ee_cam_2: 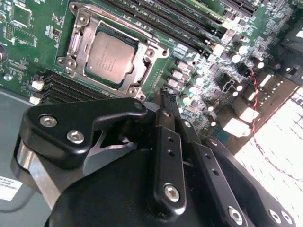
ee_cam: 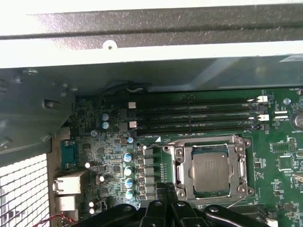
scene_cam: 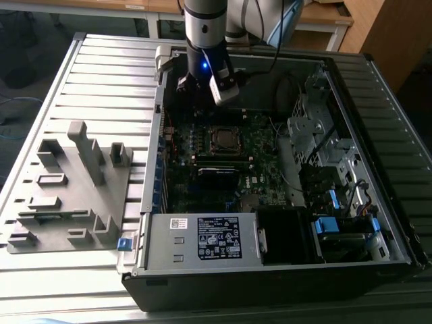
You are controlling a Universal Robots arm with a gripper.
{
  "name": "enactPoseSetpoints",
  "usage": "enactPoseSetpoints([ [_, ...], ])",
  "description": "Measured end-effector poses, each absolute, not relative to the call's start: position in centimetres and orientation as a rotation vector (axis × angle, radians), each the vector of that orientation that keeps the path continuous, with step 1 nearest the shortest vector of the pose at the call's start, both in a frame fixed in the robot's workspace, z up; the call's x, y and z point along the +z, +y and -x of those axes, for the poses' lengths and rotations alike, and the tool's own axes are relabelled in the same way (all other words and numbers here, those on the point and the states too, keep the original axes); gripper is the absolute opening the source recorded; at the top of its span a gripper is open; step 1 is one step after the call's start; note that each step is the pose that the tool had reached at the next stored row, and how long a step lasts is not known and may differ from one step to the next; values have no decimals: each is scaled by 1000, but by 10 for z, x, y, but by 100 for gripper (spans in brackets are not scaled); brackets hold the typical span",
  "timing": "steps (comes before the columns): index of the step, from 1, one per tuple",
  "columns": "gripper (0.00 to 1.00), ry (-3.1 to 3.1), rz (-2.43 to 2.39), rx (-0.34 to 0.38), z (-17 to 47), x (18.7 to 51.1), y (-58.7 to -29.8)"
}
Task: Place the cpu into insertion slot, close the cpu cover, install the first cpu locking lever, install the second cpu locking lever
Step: 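Install the first cpu locking lever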
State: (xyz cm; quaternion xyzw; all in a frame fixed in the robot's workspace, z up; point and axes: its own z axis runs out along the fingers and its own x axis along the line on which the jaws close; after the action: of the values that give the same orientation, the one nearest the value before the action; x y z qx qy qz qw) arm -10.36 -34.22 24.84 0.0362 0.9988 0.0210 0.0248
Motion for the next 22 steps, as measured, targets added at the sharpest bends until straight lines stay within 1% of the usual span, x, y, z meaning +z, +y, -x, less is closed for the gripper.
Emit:
enactPoseSetpoints([
  [22,11,3089,-114,72,116,249,-339],
])
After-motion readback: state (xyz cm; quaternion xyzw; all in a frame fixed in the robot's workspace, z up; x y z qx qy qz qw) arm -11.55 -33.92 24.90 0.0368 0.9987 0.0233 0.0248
